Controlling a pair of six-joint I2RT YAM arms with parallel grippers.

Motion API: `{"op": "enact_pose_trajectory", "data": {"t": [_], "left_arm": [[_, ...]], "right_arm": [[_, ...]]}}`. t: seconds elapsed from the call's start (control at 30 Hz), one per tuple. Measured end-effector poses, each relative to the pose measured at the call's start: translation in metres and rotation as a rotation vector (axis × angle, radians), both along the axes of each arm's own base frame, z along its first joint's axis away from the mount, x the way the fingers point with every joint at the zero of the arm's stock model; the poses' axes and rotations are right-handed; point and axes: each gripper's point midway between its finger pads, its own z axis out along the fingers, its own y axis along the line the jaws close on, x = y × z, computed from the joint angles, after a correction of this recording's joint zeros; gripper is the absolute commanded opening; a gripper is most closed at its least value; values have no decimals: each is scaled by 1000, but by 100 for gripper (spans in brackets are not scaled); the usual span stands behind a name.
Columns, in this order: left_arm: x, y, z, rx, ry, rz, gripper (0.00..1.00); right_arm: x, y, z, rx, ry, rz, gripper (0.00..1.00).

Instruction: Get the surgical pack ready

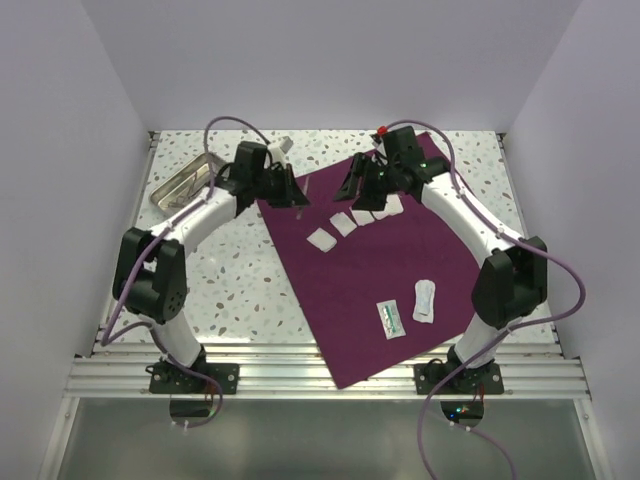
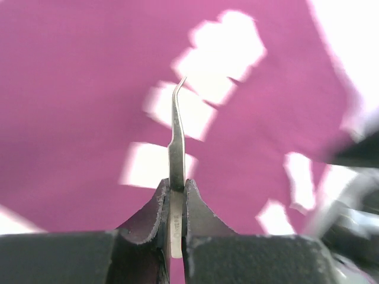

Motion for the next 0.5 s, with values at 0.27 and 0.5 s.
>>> {"op": "enact_pose_trajectory", "data": {"t": [0.27,0.5], "left_arm": [[102,152,-13,525,-155,281,0],[157,278,-34,871,-173,393,0]], "right_arm": [[-3,-26,-16,-158,-14,61,64],[-22,-36,-60,-208,63,116,64]]}}
